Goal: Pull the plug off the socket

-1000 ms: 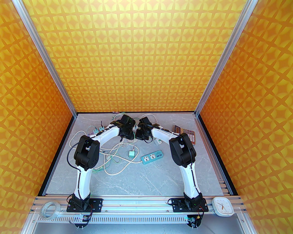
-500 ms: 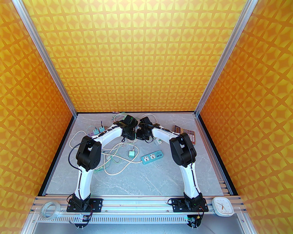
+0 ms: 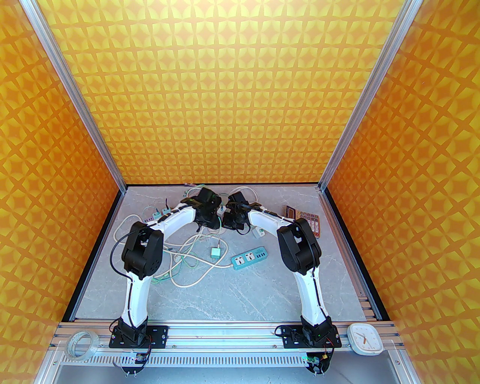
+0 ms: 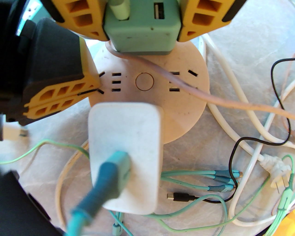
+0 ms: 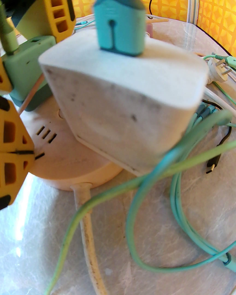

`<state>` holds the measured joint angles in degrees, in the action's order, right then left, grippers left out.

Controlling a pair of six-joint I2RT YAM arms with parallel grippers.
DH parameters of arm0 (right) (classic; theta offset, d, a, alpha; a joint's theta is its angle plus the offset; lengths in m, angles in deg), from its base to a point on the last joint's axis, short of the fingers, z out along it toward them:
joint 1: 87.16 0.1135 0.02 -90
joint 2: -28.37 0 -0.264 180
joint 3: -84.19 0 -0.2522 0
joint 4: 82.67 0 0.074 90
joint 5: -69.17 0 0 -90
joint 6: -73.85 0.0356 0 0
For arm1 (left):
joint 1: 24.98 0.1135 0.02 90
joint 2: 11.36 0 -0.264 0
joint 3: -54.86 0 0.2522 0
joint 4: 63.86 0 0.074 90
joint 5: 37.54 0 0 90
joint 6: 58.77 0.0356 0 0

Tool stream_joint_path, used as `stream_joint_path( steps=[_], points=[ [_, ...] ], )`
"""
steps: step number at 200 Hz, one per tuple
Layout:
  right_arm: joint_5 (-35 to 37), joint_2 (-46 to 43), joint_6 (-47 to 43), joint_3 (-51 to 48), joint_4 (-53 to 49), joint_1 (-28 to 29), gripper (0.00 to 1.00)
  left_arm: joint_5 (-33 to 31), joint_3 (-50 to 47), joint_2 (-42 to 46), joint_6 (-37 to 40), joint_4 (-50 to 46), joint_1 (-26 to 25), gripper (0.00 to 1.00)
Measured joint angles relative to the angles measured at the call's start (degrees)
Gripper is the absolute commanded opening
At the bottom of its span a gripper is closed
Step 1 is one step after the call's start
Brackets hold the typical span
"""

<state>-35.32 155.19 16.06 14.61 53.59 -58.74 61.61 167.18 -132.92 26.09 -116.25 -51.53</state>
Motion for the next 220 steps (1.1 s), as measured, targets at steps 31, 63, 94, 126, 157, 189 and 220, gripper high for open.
stream_joint_path(
  steps=[31,63,94,126,157,189,220],
  points=[
    [0.17,0.00,0.00,0.04,-0.11,0.04,0.00,0.17,-0.02,0.00,0.04,-0.07,-0.07,0.00],
    [0.61,0.11,-0.02,0.15,-0.48,0.24,0.00,-4.94,1.20,-0.37,1.55,-1.62,-2.47,0.00],
    [0.39,0.13,-0.02,0.26,-1.07,0.00,0.00,-9.70,3.43,-0.55,2.45,-3.45,-4.17,0.00],
    [0.37,0.35,-0.02,0.63,-1.07,0.13,0.00,-11.19,3.56,-0.55,2.82,-3.50,-4.28,0.00],
    [0.59,0.35,-0.04,0.63,-1.07,0.24,0.00,-11.39,3.58,-0.50,2.78,-3.39,-4.24,0.00],
    [0.83,0.35,-0.07,0.63,-1.03,0.35,0.00,-9.73,3.54,1.18,1.90,-3.10,-3.54,0.00],
    [0.96,0.35,-0.17,0.61,-0.94,0.39,0.00,-7.41,1.79,7.19,-1.11,-1.16,-2.01,0.00]
  ],
)
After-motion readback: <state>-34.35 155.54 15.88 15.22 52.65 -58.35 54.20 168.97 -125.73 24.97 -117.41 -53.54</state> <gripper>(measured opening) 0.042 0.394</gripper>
